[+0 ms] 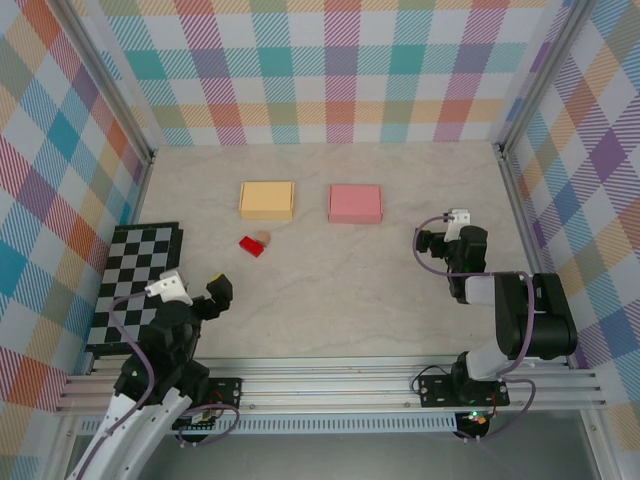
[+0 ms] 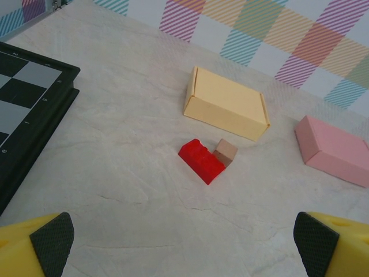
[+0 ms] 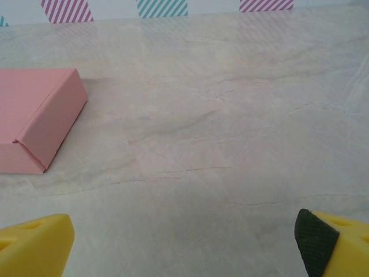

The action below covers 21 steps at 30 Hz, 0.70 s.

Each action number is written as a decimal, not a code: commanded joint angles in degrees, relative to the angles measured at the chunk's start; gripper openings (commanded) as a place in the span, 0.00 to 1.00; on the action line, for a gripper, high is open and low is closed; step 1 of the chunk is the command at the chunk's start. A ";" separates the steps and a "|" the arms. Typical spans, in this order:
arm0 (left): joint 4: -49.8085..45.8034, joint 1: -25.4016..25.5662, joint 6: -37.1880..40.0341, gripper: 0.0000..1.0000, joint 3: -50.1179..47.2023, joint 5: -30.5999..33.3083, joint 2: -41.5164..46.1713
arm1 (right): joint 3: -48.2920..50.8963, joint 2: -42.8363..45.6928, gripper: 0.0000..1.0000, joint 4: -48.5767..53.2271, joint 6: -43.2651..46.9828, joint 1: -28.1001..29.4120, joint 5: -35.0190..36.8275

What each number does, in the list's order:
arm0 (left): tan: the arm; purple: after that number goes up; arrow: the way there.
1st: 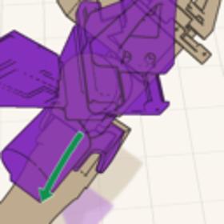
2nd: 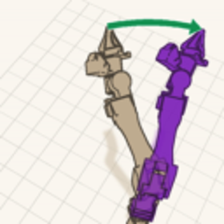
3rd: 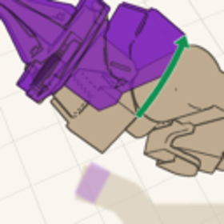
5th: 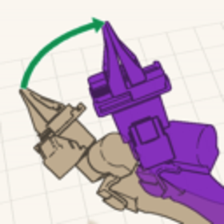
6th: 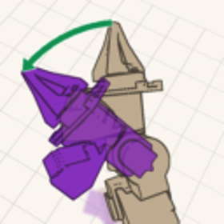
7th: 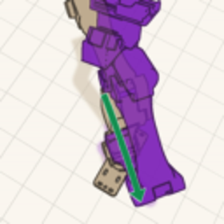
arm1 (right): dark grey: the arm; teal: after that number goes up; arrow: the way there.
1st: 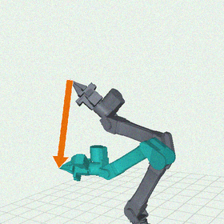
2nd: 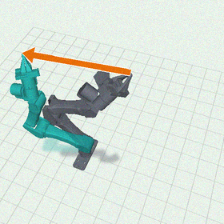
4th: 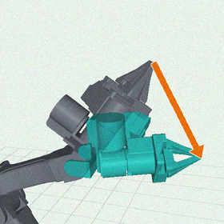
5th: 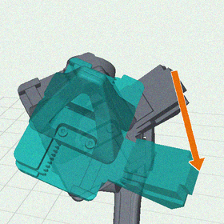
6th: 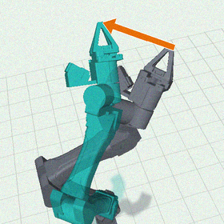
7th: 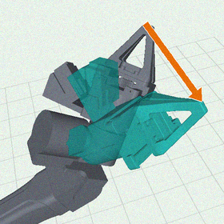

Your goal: Fold the paper box

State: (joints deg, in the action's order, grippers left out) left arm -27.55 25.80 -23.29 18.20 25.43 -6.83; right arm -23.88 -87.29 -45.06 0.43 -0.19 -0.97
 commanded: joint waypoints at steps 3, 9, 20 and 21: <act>17.26 -0.94 1.22 1.00 -4.16 8.60 -11.18 | -0.59 -0.08 1.00 0.50 -1.00 0.10 -1.57; 34.70 -4.75 -8.39 1.00 -3.33 14.90 -36.94 | -0.65 -0.06 1.00 0.59 -0.95 0.08 -1.66; 38.21 -13.80 25.48 1.00 19.60 6.01 -69.23 | -0.73 -0.08 1.00 0.72 -0.89 0.02 -1.70; 38.91 -13.90 29.28 1.00 19.02 2.77 -69.67 | -0.74 -0.06 1.00 0.76 -0.94 0.10 -1.69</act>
State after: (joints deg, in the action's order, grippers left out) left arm 7.29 12.53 -13.85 35.94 33.85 -74.96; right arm -23.88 -87.29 -44.45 0.43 -0.19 -1.61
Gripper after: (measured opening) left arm 0.999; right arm 0.997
